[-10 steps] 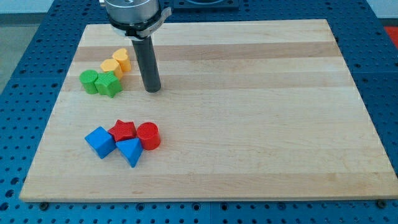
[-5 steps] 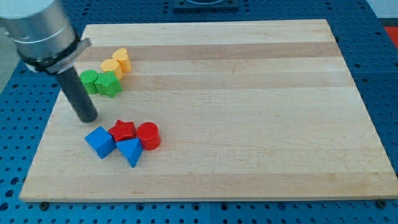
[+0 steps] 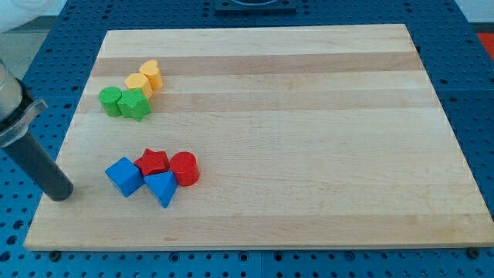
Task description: Move the red star to the center of the board
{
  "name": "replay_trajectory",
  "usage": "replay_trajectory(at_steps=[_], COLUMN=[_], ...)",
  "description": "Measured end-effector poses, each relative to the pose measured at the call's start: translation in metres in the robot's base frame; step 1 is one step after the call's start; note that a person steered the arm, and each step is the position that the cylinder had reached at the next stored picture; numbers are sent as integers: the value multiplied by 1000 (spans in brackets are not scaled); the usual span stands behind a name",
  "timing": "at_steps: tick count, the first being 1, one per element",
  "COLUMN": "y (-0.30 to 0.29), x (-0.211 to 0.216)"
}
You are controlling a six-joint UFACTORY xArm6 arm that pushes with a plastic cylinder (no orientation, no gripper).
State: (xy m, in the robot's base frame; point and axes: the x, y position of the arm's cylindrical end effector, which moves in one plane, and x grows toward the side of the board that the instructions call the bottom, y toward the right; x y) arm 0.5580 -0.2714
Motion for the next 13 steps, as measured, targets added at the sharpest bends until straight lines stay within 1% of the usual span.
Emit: replay_trajectory(at_steps=[1,2,3,4,8,9,10,11,12,13], y=[8,8,34,77,108,103,77,73,88,119], x=[33,33,14,-6,-11,-11,-8,-8,-28,-52])
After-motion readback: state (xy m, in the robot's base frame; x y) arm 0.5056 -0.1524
